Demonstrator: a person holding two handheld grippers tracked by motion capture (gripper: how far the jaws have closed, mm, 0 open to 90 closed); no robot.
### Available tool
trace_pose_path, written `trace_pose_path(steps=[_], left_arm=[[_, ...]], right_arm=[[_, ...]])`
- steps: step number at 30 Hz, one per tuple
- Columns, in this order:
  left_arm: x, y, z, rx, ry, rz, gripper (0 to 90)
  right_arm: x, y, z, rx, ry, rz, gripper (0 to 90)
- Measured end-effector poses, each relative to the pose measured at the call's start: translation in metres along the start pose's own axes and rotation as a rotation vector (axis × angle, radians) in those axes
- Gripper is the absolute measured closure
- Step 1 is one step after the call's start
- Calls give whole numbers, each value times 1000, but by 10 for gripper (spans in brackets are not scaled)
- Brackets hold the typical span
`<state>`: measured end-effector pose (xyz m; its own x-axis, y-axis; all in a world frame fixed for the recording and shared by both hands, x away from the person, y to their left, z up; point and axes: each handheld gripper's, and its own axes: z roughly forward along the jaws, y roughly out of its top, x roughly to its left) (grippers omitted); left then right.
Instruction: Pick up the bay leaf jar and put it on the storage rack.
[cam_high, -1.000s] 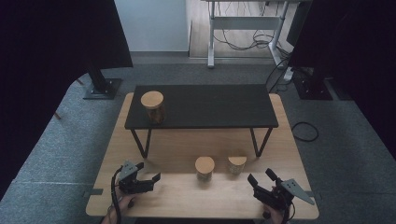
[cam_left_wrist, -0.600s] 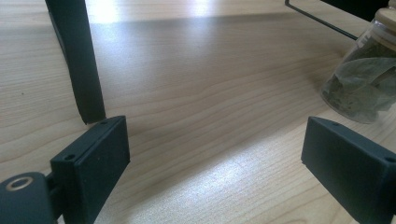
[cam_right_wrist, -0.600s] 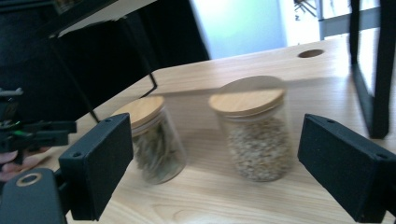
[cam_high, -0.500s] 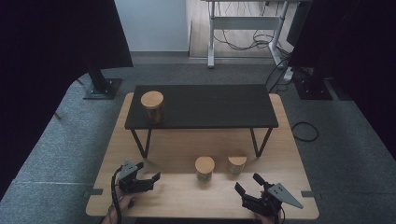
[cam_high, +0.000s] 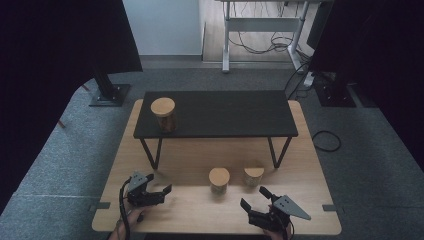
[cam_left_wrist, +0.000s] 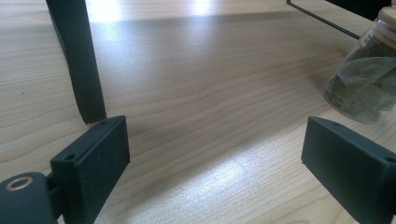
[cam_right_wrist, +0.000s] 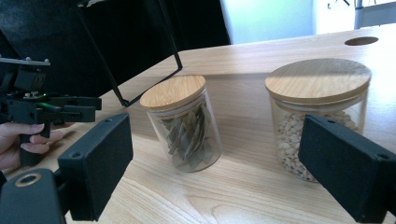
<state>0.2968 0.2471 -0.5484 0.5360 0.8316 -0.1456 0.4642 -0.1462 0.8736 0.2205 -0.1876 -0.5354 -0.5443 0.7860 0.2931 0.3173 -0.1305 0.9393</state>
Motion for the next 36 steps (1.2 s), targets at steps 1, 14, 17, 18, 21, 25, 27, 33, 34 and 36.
trace_pose_path(steps=[1,14,17,18,21,25,27,33,34,36], left_arm=[[0,0,0,-1,2,1,72],[-1,0,0,-1,13,3,71],[-1,0,0,-2,15,4,71],[-1,0,0,-2,17,4,71],[-2,0,0,0,19,6,70],[-2,0,-1,2,27,8,70],[-2,0,-1,2,26,8,70],[-2,0,-1,2,24,6,69],[-2,0,0,2,25,6,69],[-2,0,-1,2,26,8,69]], right_arm=[[1,0,1,2,3,-1,97],[8,-1,24,56,52,-34,95],[11,-1,30,69,51,-52,94],[12,-1,32,72,51,-56,94],[15,-1,38,87,51,-77,92],[18,-1,46,107,52,-98,88],[18,-1,49,113,48,-100,88],[19,-1,58,123,31,-115,87],[20,-1,59,125,28,-121,87],[22,-1,62,131,24,-134,86]])
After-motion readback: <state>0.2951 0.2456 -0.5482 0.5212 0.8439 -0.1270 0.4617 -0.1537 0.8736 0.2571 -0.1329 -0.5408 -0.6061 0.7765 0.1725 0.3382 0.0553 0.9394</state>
